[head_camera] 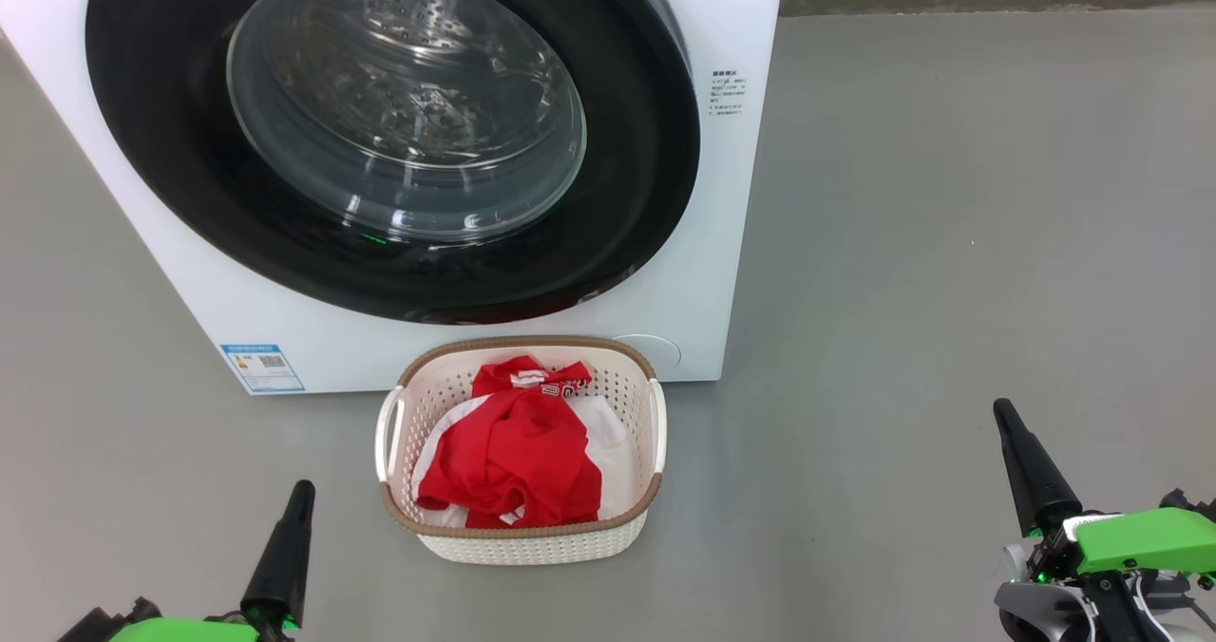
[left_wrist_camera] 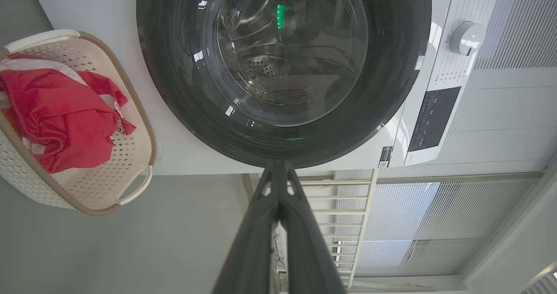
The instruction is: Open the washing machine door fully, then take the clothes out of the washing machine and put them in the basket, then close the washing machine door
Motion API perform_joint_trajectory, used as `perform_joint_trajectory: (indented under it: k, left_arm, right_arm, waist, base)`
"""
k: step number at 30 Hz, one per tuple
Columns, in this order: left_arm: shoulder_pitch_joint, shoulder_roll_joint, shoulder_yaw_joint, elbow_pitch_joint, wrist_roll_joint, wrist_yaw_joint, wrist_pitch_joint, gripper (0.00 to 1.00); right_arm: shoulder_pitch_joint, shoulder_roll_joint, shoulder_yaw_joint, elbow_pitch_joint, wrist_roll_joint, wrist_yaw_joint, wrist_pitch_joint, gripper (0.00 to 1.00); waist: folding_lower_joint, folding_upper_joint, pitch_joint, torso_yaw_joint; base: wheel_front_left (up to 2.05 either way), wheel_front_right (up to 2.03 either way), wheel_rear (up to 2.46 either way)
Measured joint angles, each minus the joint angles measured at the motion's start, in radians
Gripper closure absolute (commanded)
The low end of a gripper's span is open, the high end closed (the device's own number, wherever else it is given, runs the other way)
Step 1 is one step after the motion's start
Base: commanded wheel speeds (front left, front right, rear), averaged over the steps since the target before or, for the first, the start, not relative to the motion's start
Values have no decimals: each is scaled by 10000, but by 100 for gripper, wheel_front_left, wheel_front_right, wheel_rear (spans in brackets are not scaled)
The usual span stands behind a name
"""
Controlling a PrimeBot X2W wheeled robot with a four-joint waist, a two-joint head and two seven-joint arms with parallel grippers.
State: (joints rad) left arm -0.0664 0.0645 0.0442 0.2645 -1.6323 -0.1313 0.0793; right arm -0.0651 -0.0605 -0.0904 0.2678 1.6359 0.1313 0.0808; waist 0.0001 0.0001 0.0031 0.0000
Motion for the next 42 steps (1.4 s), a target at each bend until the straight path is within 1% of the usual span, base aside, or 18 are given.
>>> perform_joint_trajectory:
  k: [42]
  left_arm:
    - [0, -121, 151, 6, 15, 0, 132, 100]
  right_arm:
    - [-1, 31, -221, 4, -21, 0, 92, 100]
  waist:
    - [0, 0, 0, 0]
  base:
    - [0, 0, 0]
